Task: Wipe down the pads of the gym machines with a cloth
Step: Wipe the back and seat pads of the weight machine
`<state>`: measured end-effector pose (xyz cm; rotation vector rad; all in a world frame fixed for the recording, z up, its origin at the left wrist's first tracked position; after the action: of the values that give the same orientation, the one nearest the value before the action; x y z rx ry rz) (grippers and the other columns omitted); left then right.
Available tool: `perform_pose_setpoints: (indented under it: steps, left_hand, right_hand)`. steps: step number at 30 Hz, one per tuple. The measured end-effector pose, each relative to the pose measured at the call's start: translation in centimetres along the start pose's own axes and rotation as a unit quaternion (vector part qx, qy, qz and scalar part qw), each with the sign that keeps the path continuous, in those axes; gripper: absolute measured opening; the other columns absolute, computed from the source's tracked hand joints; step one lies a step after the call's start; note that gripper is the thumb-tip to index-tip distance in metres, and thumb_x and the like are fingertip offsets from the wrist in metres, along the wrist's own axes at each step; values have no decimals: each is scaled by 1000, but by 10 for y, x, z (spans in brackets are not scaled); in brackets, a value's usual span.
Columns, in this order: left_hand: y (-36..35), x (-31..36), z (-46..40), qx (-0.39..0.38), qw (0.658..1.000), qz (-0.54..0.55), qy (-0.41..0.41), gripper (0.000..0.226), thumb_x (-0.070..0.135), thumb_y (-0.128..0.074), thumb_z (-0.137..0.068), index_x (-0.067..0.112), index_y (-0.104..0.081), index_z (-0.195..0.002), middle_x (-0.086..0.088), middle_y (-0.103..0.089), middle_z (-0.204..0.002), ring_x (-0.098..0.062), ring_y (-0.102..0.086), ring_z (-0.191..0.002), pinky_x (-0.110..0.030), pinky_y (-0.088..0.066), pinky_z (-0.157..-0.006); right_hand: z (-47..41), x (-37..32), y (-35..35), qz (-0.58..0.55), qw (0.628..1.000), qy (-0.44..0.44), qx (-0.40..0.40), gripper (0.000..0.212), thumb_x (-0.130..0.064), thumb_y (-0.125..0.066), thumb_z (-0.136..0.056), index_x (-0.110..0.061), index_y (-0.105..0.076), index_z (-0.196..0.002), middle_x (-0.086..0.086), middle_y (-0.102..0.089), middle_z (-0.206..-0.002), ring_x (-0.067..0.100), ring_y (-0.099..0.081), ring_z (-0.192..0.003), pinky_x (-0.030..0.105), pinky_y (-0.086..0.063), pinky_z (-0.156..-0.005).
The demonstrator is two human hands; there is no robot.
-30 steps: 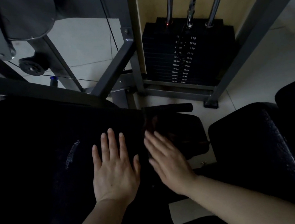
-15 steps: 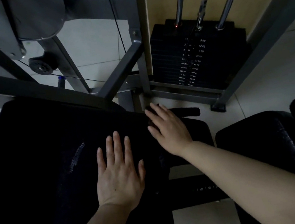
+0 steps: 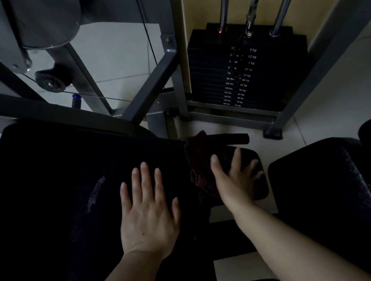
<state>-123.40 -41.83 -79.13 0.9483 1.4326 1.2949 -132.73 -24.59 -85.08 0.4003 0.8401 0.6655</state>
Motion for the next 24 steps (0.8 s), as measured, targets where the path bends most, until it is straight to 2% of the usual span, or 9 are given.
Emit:
perform_pose_setpoints:
  steps: [2, 5, 9, 12, 15, 19, 20, 22, 24]
  left_hand:
    - [0, 0, -1, -2, 1000, 2, -1, 66, 48, -25, -95, 6, -32, -146, -19, -19, -156, -31, -15, -145, -50, -13, -115]
    - [1, 1, -2, 1, 1000, 2, -3, 66, 48, -26, -94, 6, -33, -146, -19, -21, -155, -32, -17, -145, -50, -13, -115]
    - [0, 0, -2, -4, 1000, 8, -4, 67, 48, -27, -94, 5, -33, -145, -19, -21, -155, -32, -17, -145, -50, -13, -114]
    - [0, 0, -1, -4, 1000, 15, -1, 67, 48, -27, -94, 5, -35, -144, -19, -22, -155, -32, -18, -144, -50, -13, -114]
    - [0, 0, -2, -4, 1000, 20, -1, 67, 48, -26, -94, 4, -36, -144, -19, -23, -154, -32, -18, -144, -50, -15, -114]
    - [1, 0, -3, 5, 1000, 15, -1, 66, 47, -27, -94, 4, -37, -143, -20, -25, -153, -34, -21, -143, -51, -17, -112]
    - [2, 1, -2, 6, 1000, 15, -2, 66, 47, -27, -94, 4, -37, -143, -20, -25, -153, -34, -21, -143, -51, -17, -112]
    - [2, 1, -3, 6, 1000, 16, -2, 65, 46, -26, -95, 4, -37, -143, -20, -25, -153, -33, -20, -143, -50, -16, -112]
    - [1, 1, -3, 4, 1000, 10, 0, 65, 47, -24, -95, 5, -34, -145, -20, -22, -154, -32, -17, -144, -50, -15, -114]
  right_hand:
    - [-11, -32, -9, 32, 999, 18, 16, 83, -74, -31, -85, -34, 0, -152, 13, 17, -159, 40, 18, -143, 55, 4, -116]
    - [-14, -76, -25, 144, 978, 144, 55, 70, -66, -33, -91, -34, -16, -151, 11, 1, -160, 36, 6, -146, 49, 2, -118]
    - [22, -72, -30, 224, 911, 339, 76, 57, -49, -20, -97, -31, -21, -150, 8, -14, -160, 27, -12, -147, 38, -4, -120]
    - [44, -36, -32, 263, 857, 443, 19, 54, -45, -24, -97, -27, -27, -148, 9, -24, -157, 28, -26, -143, 41, -19, -116]
    - [31, -33, -28, 275, 843, 461, -14, 56, -44, -25, -95, -26, -28, -148, 5, -14, -159, 25, -25, -144, 42, -20, -117]
    - [-18, -82, -14, 233, 905, 353, 40, 60, -33, -34, -102, -38, -1, -151, -6, 18, -159, 23, -10, -146, 40, -18, -119]
    - [-29, -95, -11, 207, 919, 333, 50, 63, -23, -38, -101, -40, -1, -150, -7, 17, -159, 22, -10, -146, 41, -21, -118]
    - [-33, -115, -14, 166, 914, 367, 53, 62, -7, -40, -98, -35, -21, -150, -6, -5, -161, 19, -13, -147, 40, -21, -118]
    - [-24, -112, -22, 178, 897, 404, 36, 50, -11, -39, -99, -26, -35, -147, -5, -18, -159, 17, -14, -146, 36, -15, -119]
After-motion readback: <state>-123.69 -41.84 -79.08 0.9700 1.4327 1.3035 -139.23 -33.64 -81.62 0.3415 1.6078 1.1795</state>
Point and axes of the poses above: each hand's wrist, its own z-axis away from the middle knuckle, its own y-axis out of the back of the hand, x = y × z, the point moved 8 cm from there along -z, towards the middle knuckle
